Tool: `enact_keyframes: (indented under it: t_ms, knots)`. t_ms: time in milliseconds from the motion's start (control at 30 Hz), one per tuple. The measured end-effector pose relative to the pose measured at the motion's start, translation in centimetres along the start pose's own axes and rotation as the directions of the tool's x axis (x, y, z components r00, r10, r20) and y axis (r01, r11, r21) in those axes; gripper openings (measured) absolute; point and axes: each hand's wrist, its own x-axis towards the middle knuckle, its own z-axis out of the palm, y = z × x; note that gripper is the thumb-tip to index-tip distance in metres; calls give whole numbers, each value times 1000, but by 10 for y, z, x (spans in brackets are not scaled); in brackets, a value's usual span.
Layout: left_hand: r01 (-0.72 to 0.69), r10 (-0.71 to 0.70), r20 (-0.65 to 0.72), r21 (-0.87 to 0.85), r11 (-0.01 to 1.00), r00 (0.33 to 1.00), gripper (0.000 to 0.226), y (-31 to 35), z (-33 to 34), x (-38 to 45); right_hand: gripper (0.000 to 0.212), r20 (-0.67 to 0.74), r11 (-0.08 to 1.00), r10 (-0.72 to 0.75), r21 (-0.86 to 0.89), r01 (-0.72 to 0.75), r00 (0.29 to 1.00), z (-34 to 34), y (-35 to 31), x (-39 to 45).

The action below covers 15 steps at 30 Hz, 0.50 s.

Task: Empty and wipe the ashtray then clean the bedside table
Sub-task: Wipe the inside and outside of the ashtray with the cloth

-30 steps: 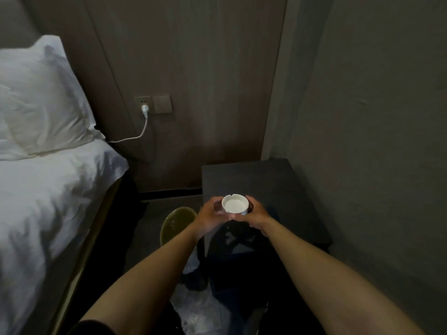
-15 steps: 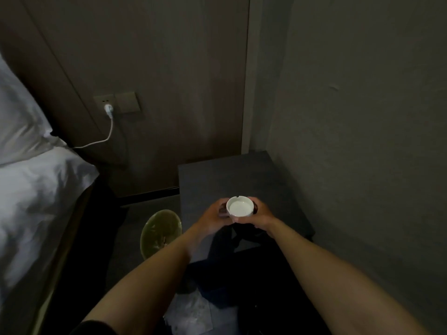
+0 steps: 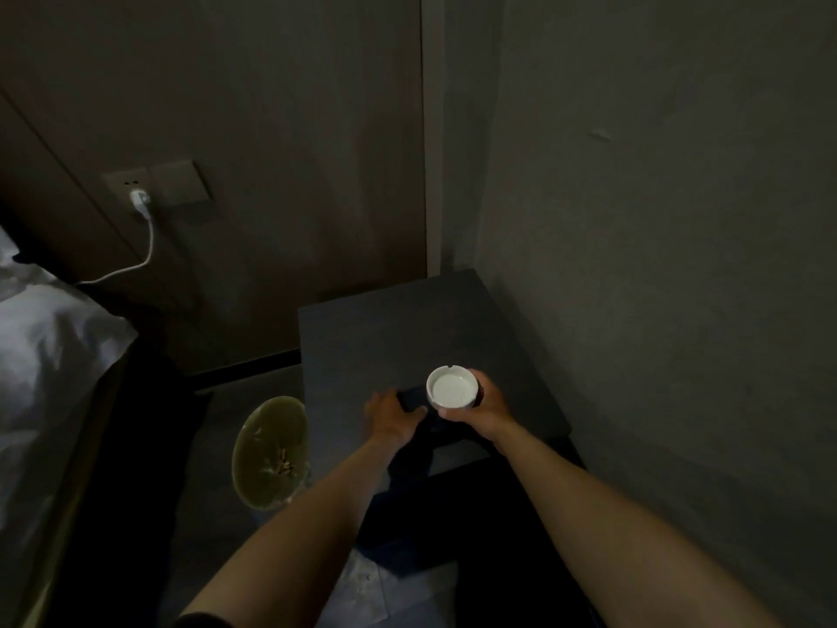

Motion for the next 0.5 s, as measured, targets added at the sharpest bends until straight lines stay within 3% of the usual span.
enact_keyframes:
  t_ms: [233, 367, 500]
  knots:
    - [40, -39, -29, 62, 997, 999, 60, 9, 4, 3, 82, 21, 1000, 9, 16, -9, 1000, 1, 17, 9]
    - [36, -35, -29, 42, 998, 999, 39, 13, 5, 8, 83, 23, 1000, -1, 19, 0, 1000, 3, 21, 11]
    - [-12, 1, -80, -133, 991, 997, 15, 10, 9, 6, 82, 15, 1000, 1, 24, -1, 1000, 4, 21, 13]
